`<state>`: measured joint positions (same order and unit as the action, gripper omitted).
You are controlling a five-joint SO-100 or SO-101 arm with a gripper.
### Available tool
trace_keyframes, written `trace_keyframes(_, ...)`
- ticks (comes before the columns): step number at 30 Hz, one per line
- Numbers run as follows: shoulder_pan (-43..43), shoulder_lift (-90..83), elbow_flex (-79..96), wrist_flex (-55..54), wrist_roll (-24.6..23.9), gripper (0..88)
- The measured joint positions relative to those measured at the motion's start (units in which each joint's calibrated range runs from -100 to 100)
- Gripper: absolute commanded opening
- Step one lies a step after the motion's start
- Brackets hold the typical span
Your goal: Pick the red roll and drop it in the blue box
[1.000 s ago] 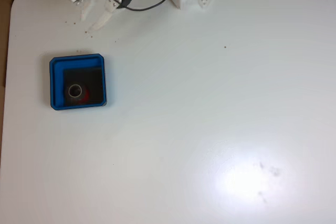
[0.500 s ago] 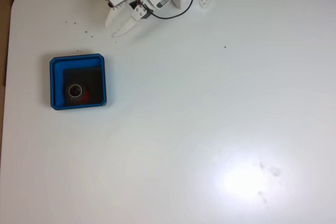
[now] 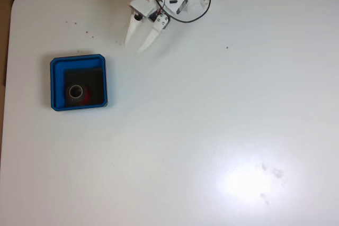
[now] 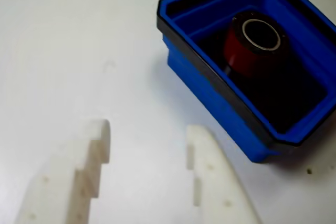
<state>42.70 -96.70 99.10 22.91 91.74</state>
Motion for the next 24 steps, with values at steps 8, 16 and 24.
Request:
trace_keyframes(8, -24.1, 0.1, 0.0, 0.0, 0.0, 13.2)
trace_keyframes(16, -39.4, 0.1, 0.0, 0.0, 0.0, 13.0)
trace_keyframes(24, -40.7, 0.1, 0.0, 0.0, 0.0, 13.0)
